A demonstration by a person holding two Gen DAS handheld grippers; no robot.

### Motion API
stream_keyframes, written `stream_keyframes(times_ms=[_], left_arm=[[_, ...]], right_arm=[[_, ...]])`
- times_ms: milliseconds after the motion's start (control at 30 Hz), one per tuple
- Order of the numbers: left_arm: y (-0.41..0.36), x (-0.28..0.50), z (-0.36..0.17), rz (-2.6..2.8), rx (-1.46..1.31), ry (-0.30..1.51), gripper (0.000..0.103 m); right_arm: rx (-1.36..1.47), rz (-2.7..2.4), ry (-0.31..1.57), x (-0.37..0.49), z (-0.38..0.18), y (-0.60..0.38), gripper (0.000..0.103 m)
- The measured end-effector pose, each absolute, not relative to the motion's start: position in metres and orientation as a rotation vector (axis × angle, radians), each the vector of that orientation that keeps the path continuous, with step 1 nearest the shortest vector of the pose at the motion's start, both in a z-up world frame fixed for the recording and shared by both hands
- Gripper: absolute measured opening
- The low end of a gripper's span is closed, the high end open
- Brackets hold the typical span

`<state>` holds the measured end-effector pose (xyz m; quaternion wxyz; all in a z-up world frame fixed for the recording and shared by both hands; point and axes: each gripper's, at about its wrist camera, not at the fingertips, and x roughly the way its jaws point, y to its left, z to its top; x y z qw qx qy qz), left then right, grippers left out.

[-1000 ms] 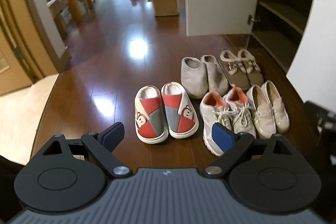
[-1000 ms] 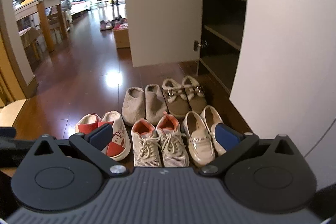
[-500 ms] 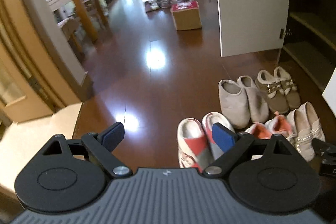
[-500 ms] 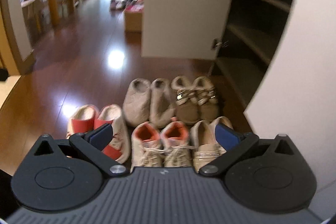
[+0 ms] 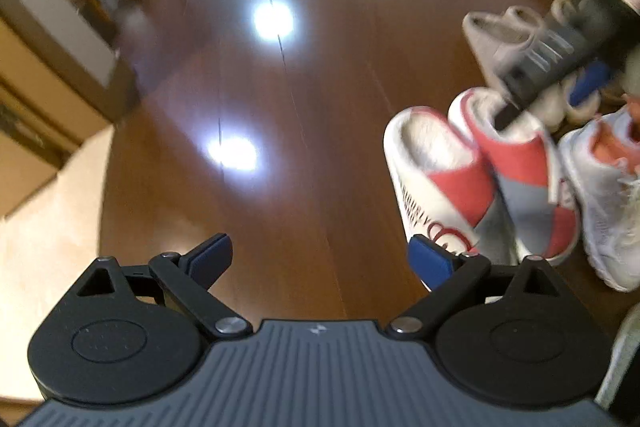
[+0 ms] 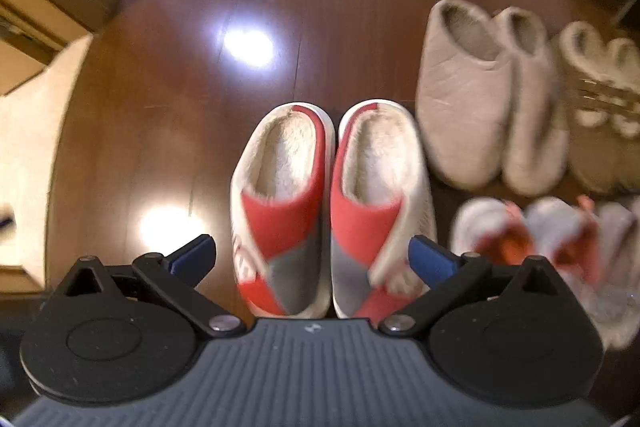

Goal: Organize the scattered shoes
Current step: 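Grasp both red-grey slippers at their heels with the right gripper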

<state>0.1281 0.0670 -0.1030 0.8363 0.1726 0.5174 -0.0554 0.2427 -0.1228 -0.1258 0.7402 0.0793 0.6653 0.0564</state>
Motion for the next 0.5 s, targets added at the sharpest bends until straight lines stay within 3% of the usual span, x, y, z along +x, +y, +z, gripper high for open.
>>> stream_keyframes(times_ms=[233,267,367,400,500], left_arm=[[0.08,0.134,-0.172,-0.028,0.278,1.157,0.097],[0.083,0.134,-0.176,-0.026,0.27,1.166,0.097],[0.089,0.133,-0.182,-0.017,0.251,1.187,0.097],[0.091,0.132,-0.183,-0.012,0.245,1.194,0.097],[0.091,0.131,-0.186,-0.015,0.223,1.222,0.097]], right_arm=[[0.23,0.063,1.693,0.28,-0.22,-0.118,0.081],[0.233,0.049,1.723,0.279,-0.227,-0.119,0.072],[0.207,0.014,1.768,0.278,-0.237,-0.114,0.062],[0.218,0.018,1.787,0.279,-0.239,-0.112,0.048],[0.222,0.008,1.846,0.278,-0.249,-0.107,0.046]])
